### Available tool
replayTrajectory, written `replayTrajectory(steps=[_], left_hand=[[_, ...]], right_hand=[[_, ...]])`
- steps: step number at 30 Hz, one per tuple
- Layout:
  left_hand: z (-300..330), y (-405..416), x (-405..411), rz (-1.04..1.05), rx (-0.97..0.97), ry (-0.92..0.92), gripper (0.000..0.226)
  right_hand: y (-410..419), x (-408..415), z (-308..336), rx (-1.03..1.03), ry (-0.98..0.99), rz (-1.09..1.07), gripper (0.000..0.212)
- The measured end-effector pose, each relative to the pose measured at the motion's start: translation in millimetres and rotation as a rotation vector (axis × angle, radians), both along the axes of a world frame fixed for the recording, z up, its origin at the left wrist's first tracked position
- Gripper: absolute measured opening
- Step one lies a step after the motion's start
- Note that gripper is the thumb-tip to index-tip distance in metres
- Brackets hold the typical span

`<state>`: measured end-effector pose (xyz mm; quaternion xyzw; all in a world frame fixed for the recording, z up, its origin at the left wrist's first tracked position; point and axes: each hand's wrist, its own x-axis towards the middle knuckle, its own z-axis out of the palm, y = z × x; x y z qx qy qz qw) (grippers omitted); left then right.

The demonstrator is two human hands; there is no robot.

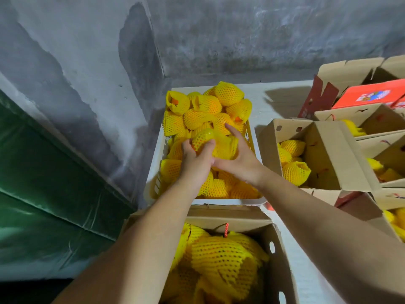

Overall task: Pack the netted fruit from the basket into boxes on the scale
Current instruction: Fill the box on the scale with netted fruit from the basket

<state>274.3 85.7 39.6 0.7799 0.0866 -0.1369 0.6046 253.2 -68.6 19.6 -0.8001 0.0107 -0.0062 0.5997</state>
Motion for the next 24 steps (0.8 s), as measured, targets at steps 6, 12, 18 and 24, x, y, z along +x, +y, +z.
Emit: replayTrajectory(steps=[6,12,18,24], left_hand=[[52,0,-25,0.156,-0.747,0.162,0.061],[75,51,-81,0.174,-0.844,0.184,0.060],[53,138,-137,0.131,-0.617,0.204,0.057],[42,193,-167,0.041,-0.521,0.059,0.066]], right_hand=[[12,-24,55,0.737,0.253,-0.005,0.050],[23,-82,92,0.775,0.195,-0.049,0.081],[76,-181,110,0.233,-0.053,0.009,0.106],[135,-232,82,-0.646,0.054,0.185,0.130]])
